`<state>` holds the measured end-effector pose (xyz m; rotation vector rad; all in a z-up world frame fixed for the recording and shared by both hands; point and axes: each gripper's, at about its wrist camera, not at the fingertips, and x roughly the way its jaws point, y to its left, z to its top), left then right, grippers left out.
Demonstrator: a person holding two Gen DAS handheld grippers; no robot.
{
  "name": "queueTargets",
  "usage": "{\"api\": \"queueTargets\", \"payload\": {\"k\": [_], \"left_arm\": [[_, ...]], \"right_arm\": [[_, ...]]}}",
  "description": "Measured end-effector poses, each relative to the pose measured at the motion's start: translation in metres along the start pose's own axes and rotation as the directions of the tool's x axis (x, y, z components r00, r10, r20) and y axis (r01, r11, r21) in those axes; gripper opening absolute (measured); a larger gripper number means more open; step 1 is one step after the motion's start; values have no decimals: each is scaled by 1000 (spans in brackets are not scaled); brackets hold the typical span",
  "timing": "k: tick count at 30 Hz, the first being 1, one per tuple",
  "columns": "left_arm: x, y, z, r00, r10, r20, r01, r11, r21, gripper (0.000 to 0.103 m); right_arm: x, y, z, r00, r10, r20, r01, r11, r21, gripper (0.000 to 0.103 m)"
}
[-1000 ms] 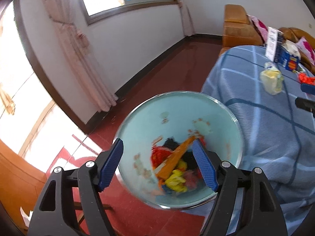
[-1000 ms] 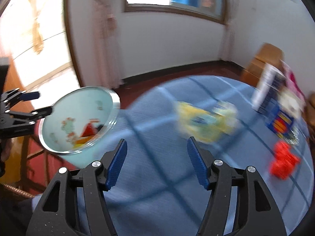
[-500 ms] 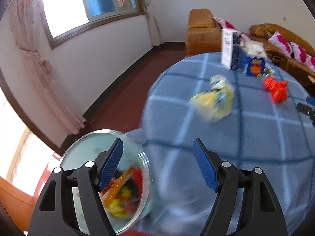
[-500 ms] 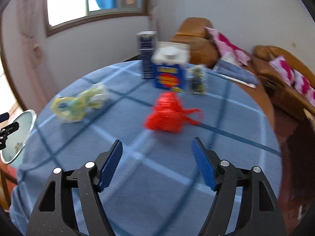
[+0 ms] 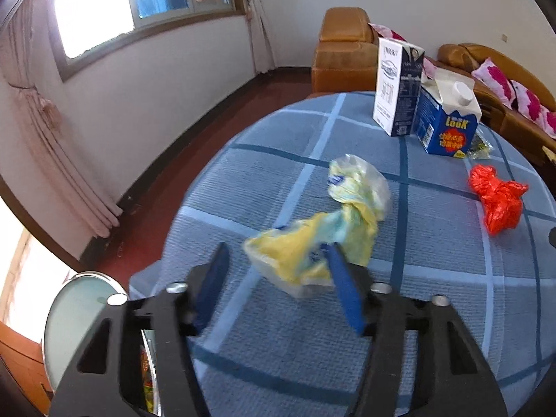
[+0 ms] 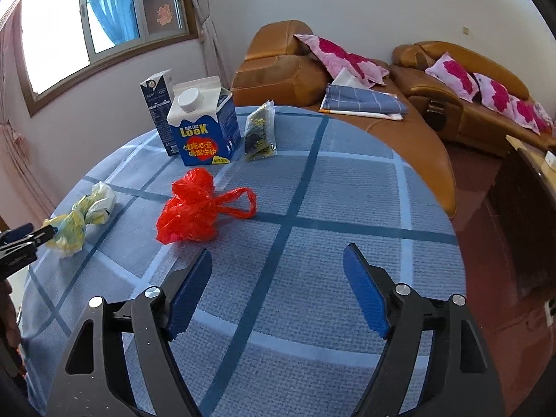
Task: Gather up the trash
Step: 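Grasp the white-yellow plastic bag with the left gripper while the right grasps the red plastic bag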
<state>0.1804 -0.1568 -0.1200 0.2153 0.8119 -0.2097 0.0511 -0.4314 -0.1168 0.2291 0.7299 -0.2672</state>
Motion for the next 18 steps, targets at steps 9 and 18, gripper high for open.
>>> {"api": "queueTargets", "payload": {"k": [9,18], "left_arm": [[-10,-2,-2,998,-53,24,52,998,41,8],[-45,21,-10,995,-71,68,69,997,34,8]], "right_arm": [[0,11,14,999,33,27,-34,998,53,77],[33,48,38,997,79,-20,-77,993,95,76]]}}
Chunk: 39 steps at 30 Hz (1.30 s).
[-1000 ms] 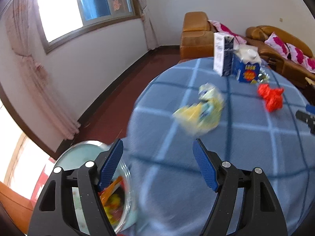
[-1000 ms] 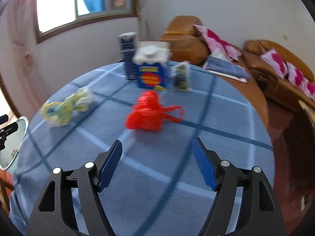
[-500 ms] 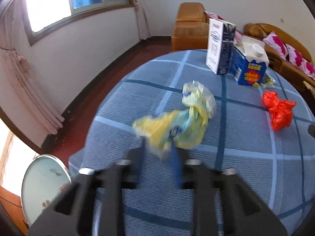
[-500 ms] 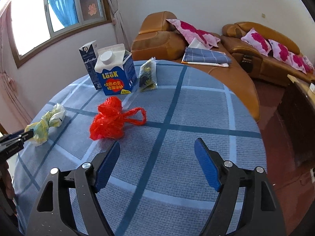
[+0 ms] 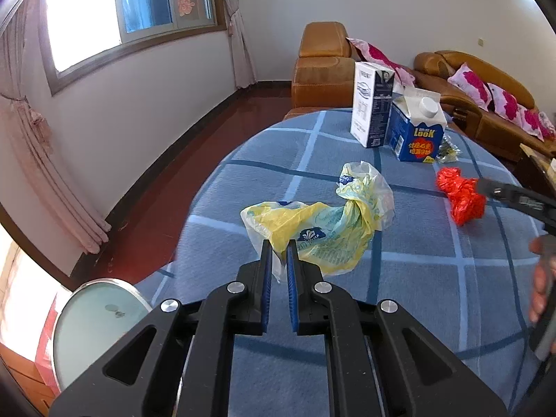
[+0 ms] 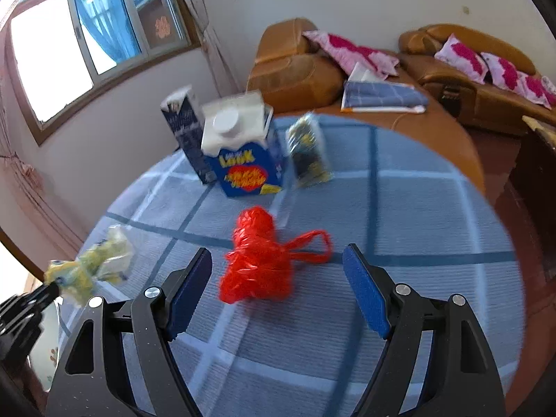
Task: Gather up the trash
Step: 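Grasp the white-yellow plastic bag with the left gripper while the right grasps the red plastic bag, then carry the white-yellow bag and red bag over the bin with both grippers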
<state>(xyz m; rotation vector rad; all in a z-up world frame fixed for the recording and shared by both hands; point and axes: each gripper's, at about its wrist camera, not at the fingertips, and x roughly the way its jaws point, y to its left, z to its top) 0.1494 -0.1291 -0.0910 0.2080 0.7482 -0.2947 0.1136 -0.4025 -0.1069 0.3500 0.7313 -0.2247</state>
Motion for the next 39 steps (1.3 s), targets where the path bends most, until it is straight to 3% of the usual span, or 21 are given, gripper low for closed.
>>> {"api": "queueTargets", "payload": {"k": [2,4,7,17,25,39], "left_arm": [[-5,10,-2,1000,9,1,-9,1000,-9,8],[-12,21,-5,1000,19,4,-19,1000,-16,8],[-20,34,-10,999,35,4,-35,999,-16,8],[-58,72,-39,994,105,-3,-105,994,-7,8],[-78,110,-63,982,186,-25,-187,982,-39,8],[-89,160,-97,958,274,-81,-280,956,-89,8]], "right_arm": [[14,0,-2,1000,-8,-29,8,1000,12,70],[26,-3,-4,997,17,-75,-15,1000,27,33],[32,-1,-11,993,44,-107,-45,999,0,17],[2,39,-20,987,149,-60,-157,976,-152,13],[-15,111,-34,955,283,-85,-295,898,-326,13],[-13,185,-55,932,335,-135,-357,795,-490,13]]}}
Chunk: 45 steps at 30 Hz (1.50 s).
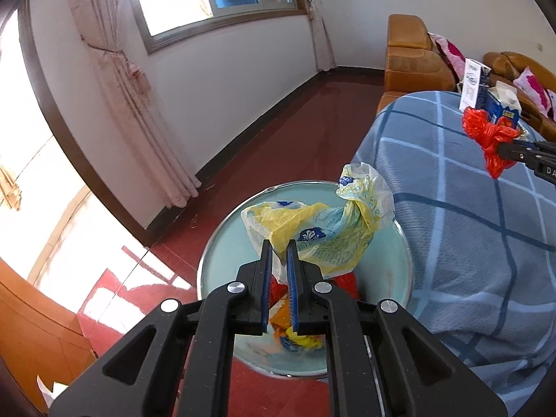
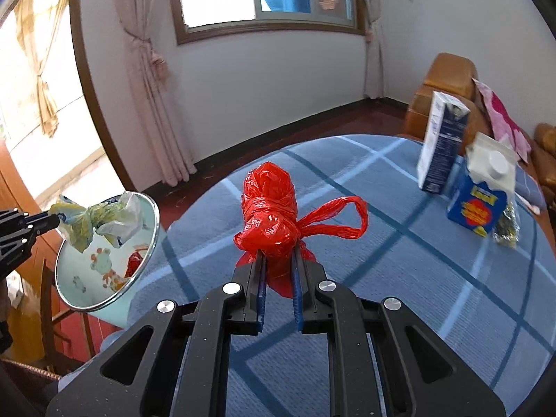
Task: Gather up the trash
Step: 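Carry the white-yellow bag and red bag over the bin with both grippers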
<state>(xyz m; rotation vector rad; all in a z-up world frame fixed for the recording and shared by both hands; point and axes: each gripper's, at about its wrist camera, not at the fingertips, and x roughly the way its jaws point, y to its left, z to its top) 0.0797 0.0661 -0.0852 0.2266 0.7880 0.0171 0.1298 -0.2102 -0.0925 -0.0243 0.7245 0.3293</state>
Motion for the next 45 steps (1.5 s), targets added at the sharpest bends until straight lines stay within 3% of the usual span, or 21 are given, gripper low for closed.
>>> {"api": "queueTargets", "payload": {"k": [27,45], "left_arm": [[5,44,-25,995,88,-35,-90,995,-52,8],[8,58,-35,992,119,-47,-122,989,-81,8]], "right_arm": [[21,84,13,992,121,-24,-124,971,-207,13],[28,122,11,986,161,-45,-167,937,-307,13]]}}
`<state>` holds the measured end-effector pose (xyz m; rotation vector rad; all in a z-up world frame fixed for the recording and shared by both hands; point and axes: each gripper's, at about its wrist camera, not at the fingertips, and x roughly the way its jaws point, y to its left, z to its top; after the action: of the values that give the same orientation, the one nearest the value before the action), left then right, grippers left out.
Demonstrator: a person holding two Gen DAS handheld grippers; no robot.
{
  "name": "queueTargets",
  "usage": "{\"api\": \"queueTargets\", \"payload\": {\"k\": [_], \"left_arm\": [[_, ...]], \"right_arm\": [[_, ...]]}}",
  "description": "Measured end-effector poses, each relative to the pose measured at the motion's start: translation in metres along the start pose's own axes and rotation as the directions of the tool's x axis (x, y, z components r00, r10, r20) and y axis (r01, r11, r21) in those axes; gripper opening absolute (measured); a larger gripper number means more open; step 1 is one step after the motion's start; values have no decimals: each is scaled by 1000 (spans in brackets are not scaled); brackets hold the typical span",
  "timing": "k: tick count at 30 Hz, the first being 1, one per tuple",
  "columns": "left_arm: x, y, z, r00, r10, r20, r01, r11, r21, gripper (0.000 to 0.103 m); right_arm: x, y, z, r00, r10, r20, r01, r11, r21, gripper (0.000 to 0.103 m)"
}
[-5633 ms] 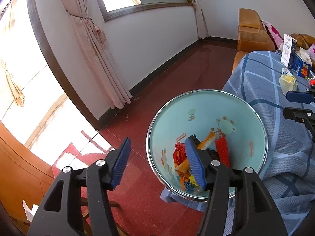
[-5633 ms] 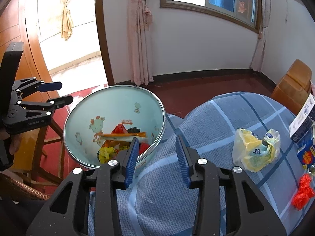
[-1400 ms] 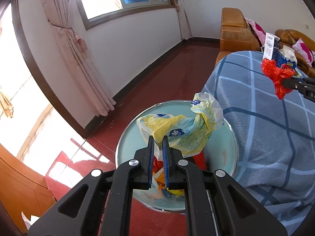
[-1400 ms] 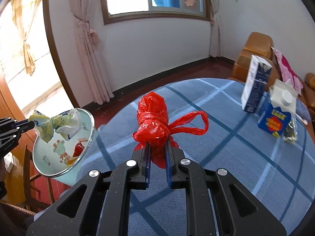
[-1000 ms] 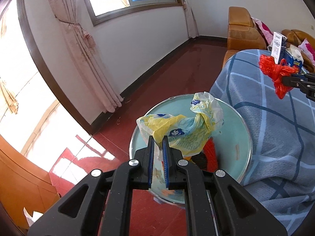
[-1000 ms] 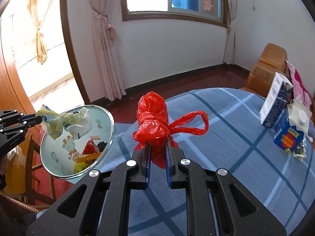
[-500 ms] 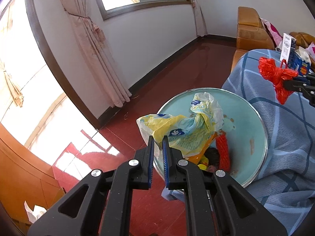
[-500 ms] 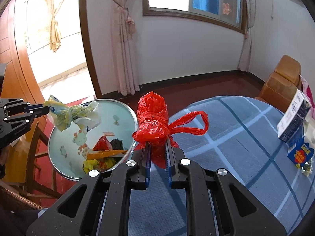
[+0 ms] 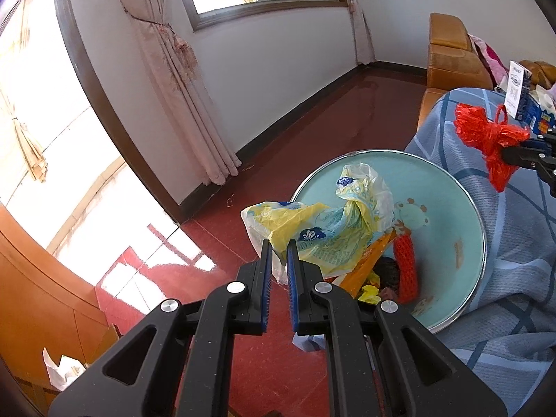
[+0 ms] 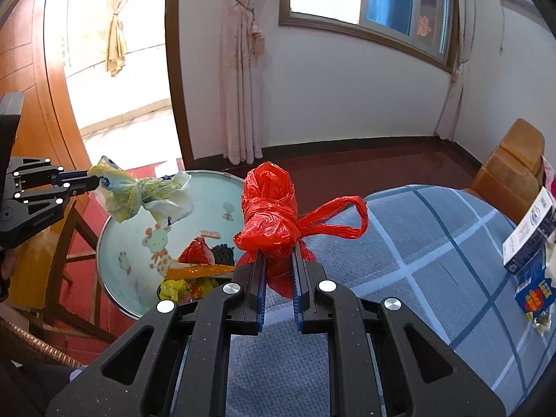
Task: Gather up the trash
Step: 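Carry the white-yellow bag and red bag over the bin with both grippers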
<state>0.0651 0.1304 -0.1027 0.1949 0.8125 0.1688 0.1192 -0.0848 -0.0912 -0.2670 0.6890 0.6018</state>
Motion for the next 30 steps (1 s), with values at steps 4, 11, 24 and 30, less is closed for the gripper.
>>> {"api": "queueTargets", "payload": {"k": [4,11,24,30], "left_arm": [[1,1,-1,1000,3,-3,-3,1000,-4,8],[2,3,-2,1000,6,-2,-6,1000,-11,8],[2,1,-4,1000,5,-2,-5,1000,-10,9],[1,0,-4,1000,3,0,-3,1000,-7,9]], "right_arm": [[1,2,1,1000,13,1,-13,1000,-10,13],[4,8,2,1000,28,1,-28,999,-26,13],[3,8,3,999,33,2,-33,999,-28,13],[3,9,3,999,34,2,-34,999,-27,13]]}}
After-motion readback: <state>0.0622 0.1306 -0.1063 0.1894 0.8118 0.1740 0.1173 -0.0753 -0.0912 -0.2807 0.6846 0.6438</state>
